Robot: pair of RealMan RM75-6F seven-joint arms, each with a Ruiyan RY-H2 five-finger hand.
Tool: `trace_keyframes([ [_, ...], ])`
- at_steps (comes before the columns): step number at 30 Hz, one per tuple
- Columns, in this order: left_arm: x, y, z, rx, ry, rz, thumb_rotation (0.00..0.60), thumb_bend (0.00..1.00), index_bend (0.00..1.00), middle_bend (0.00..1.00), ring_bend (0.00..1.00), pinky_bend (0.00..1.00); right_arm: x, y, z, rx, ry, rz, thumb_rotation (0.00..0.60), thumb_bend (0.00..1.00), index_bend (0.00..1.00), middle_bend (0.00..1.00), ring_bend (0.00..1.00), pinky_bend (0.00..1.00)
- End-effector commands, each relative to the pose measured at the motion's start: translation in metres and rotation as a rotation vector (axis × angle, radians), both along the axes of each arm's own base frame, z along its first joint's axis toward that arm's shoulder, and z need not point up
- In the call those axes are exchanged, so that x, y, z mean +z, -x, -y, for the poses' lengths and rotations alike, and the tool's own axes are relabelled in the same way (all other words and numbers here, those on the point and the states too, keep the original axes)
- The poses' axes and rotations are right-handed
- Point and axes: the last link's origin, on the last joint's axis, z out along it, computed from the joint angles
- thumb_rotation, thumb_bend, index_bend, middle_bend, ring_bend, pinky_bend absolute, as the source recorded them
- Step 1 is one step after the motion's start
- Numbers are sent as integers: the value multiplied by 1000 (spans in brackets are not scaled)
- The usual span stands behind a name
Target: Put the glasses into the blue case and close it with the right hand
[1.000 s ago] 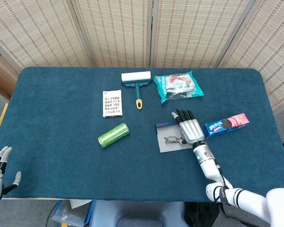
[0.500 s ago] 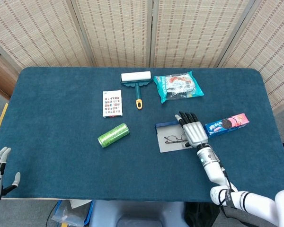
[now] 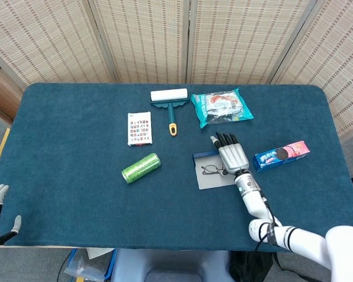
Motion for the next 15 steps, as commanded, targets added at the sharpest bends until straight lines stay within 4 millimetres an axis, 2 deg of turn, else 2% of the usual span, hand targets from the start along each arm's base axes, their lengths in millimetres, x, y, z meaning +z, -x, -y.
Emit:
trace_keyframes([
  [1, 1, 0, 0, 1, -2, -2, 600, 411, 0, 0, 0, 0, -3, -5, 6, -2, 0, -2, 600, 35, 0, 0, 0, 0],
  [15, 1, 2, 0, 16, -6, -2, 600, 411, 0, 0, 0, 0, -12, -16, 29, 2, 1, -17, 600, 35, 0, 0, 0, 0],
])
